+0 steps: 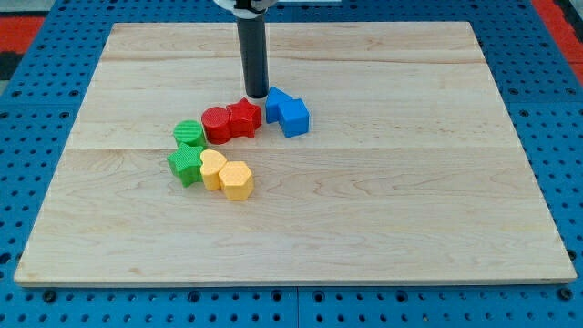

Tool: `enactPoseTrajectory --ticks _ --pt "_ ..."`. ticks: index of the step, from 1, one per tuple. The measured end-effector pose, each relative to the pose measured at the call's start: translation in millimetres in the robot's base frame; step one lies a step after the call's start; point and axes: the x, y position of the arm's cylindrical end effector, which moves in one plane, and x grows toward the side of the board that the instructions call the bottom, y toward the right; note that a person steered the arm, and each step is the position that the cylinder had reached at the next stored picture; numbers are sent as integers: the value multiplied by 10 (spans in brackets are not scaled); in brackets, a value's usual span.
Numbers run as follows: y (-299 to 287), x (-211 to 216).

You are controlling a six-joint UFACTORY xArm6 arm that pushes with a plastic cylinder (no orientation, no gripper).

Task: Nudge the red star along with red circle left a bit

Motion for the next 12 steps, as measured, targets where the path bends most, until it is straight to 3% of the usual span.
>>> enactPoseTrajectory --ticks 4,8,12 --pt "9 -693" --pt "124 -693" --pt "1048 -217"
